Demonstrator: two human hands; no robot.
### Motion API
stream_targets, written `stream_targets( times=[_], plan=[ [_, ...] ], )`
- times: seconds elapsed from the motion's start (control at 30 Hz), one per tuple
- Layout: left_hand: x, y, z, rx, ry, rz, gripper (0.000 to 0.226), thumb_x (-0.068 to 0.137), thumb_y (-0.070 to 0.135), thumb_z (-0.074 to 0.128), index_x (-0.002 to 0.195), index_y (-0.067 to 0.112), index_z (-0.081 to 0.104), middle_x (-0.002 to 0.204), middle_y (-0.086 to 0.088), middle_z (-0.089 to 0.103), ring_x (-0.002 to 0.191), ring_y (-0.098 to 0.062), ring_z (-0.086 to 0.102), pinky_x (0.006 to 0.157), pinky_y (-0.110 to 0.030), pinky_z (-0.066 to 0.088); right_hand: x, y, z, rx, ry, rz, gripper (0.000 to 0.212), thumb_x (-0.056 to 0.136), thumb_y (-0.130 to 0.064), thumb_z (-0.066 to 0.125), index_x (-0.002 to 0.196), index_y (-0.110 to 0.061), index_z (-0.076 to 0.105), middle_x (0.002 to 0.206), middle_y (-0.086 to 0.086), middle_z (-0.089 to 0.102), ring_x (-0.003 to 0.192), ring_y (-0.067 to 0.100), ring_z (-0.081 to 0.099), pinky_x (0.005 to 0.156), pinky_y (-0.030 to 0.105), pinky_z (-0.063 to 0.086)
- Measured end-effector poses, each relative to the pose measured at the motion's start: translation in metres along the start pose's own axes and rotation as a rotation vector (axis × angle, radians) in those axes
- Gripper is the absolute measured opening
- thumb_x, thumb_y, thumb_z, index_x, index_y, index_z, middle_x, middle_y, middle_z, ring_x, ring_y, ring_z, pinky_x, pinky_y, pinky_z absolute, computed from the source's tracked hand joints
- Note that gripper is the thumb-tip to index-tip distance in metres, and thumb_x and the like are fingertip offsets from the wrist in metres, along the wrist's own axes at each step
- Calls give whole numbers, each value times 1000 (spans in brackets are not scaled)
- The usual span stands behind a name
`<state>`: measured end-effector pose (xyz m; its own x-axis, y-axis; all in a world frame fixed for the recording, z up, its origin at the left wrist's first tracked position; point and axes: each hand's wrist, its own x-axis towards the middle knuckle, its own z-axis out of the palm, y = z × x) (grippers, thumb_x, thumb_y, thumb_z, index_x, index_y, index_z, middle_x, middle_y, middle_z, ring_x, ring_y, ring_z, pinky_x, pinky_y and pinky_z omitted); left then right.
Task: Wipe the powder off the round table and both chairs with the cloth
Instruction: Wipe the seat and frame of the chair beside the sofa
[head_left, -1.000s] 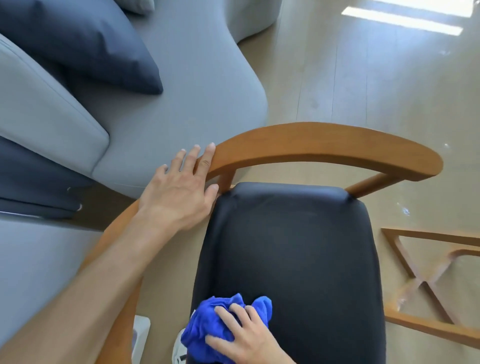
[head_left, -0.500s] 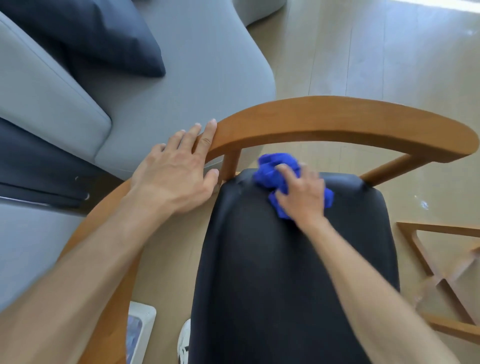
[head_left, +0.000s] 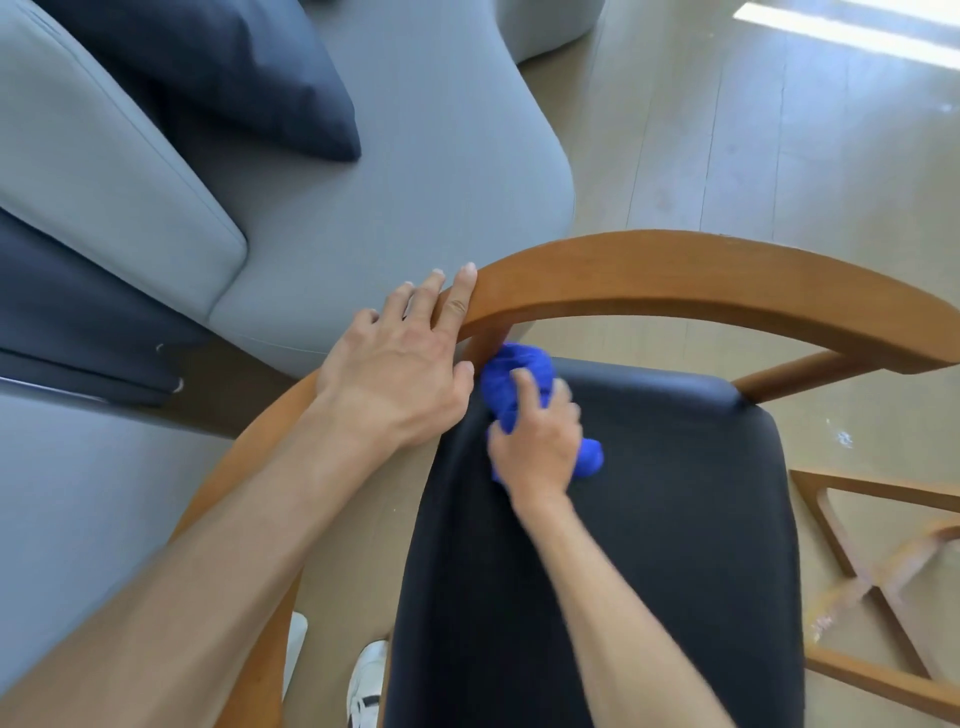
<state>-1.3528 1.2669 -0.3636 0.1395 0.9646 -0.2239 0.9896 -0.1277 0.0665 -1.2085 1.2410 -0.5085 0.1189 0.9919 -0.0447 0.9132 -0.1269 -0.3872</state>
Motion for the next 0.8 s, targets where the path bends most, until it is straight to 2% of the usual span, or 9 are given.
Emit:
stream_targets(
  times=[0.1, 0.23, 0.27, 0.3, 0.4, 0.47, 0.53, 0.67, 0.8],
  plan=[
    [-1, -1, 0, 2, -12, -1, 77, 95, 44, 30, 150, 22, -19, 161, -6, 4, 145, -25, 12, 109, -42, 27, -52, -22, 10, 24, -100, -339, 56, 55, -15, 69, 110, -23, 62, 102, 14, 57, 64, 29, 47, 54, 34, 42],
    [-3, -3, -1, -2, -4, 3, 76, 95, 44, 30, 150, 22, -18, 161, -6, 5, 145, -25, 13, 109, -41, 28, -105, -4, 7, -96, -528, -996, 55, 62, -29, 72, 112, -32, 53, 104, 5, 54, 71, 23, 47, 61, 34, 43],
    [-3, -2, -1, -3, 0, 1, 76, 95, 44, 30, 150, 22, -18, 161, -6, 5, 145, -25, 14, 109, -41, 28, -91, -2, 3, -123, -581, -1079, 56, 64, -33, 74, 115, -32, 52, 104, 5, 54, 74, 24, 48, 63, 35, 43],
    [-2, -1, -1, -6, 5, 0, 77, 95, 44, 30, 150, 22, -18, 161, -6, 5, 144, -25, 14, 108, -41, 28, -69, -3, -1, -161, -557, -1106, 58, 63, -37, 75, 116, -31, 52, 103, 6, 55, 75, 25, 49, 63, 35, 42],
    [2, 2, -3, -8, 23, 9, 77, 94, 44, 30, 150, 22, -18, 160, -6, 7, 144, -25, 16, 107, -41, 30, 13, -6, -18, -195, -223, -916, 59, 53, -31, 81, 108, -23, 61, 94, 12, 59, 73, 31, 54, 60, 37, 43],
    [3, 2, -1, -5, 37, 3, 75, 95, 43, 30, 151, 22, -16, 160, -6, 8, 143, -25, 17, 105, -41, 31, 47, 4, -21, -204, -91, -822, 56, 52, -23, 82, 106, -17, 66, 93, 16, 62, 71, 34, 56, 59, 38, 45],
    [5, 2, 0, 1, 43, 3, 74, 96, 42, 30, 151, 22, -16, 160, -6, 9, 142, -25, 19, 103, -40, 32, 44, 11, -15, -197, -51, -733, 54, 56, -19, 80, 108, -17, 67, 99, 18, 64, 71, 35, 56, 60, 37, 45],
    [5, -2, 0, 14, 10, -7, 74, 95, 41, 31, 151, 22, -15, 159, -6, 9, 141, -27, 20, 102, -42, 34, -2, -10, 1, -31, -26, -393, 51, 57, -12, 75, 108, -16, 68, 97, 15, 63, 65, 31, 52, 54, 36, 46],
    [3, -3, -2, 21, -7, -11, 75, 94, 39, 32, 151, 21, -14, 159, -7, 10, 140, -29, 22, 102, -45, 35, -85, -8, 7, 36, -152, -500, 50, 58, -12, 68, 107, -23, 66, 101, 12, 61, 67, 28, 50, 57, 38, 45]
  ],
)
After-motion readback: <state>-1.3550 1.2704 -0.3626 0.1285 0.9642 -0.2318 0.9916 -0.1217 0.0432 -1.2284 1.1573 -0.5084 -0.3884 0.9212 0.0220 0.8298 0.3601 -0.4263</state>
